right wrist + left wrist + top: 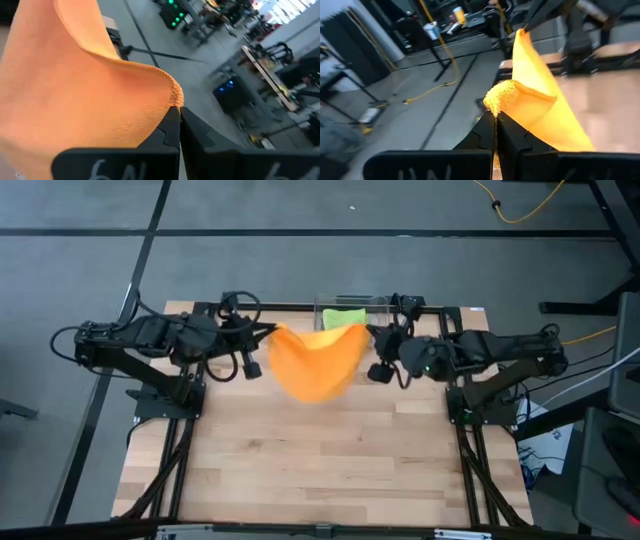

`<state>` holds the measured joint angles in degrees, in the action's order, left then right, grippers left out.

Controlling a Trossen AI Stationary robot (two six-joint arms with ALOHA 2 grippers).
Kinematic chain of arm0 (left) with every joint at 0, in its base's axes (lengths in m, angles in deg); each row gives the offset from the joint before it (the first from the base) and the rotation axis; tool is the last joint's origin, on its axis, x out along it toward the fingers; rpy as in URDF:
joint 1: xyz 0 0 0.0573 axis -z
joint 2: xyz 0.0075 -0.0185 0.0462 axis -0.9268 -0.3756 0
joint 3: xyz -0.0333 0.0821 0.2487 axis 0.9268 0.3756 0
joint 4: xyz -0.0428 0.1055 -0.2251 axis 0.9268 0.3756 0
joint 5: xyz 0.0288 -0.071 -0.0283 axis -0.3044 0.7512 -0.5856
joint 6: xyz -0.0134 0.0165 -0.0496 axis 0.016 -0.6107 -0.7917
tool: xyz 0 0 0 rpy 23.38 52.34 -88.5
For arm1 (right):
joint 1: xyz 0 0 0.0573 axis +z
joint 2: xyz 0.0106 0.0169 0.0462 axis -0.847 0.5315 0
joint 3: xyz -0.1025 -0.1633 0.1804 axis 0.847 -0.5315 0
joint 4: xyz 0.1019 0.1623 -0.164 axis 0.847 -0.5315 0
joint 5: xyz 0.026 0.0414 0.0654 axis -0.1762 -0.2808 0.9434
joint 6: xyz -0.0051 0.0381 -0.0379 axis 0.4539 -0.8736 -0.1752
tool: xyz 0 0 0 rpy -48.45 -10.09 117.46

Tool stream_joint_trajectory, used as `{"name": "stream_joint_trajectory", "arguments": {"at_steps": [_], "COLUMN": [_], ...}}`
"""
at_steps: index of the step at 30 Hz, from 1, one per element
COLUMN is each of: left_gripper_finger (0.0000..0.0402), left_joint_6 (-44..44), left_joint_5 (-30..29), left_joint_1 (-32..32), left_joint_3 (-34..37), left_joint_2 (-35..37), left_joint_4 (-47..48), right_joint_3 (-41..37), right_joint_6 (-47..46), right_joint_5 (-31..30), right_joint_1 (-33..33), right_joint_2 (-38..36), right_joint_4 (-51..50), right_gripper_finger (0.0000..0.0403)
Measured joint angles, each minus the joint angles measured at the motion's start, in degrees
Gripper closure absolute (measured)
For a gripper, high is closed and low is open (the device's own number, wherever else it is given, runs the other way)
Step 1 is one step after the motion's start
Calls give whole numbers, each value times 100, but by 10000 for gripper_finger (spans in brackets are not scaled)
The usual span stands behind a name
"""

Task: Fold microfiber towels
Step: Fold the orange microfiber towel

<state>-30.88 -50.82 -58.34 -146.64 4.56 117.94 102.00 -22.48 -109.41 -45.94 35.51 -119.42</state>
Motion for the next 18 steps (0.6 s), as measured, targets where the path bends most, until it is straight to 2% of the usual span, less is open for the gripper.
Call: {"name": "stream_joint_trajectory", "arguments": {"at_steps": [5,7,10,14,18], "left_gripper_finger": [401,401,401,401,401], "left_joint_6": [863,926,685,121,-427], "left_joint_5": [-41,49,338,602,723], "left_joint_1": [-444,-584,-674,-521,-203], "left_joint_3": [0,0,0,25,486], "left_joint_2": [-56,-120,-208,-407,-554], "left_joint_4": [27,38,115,609,1027], "right_joint_3": [0,0,0,-12,-296], "right_joint_6": [25,5,-111,-711,-1502], "right_joint_5": [32,36,231,911,1246], "right_joint_1": [-498,-596,-610,-447,-162], "right_joint_2": [0,0,0,14,66], "right_joint_4": [0,-2,-34,-375,-968], "right_gripper_finger": [400,400,400,400,401]}}
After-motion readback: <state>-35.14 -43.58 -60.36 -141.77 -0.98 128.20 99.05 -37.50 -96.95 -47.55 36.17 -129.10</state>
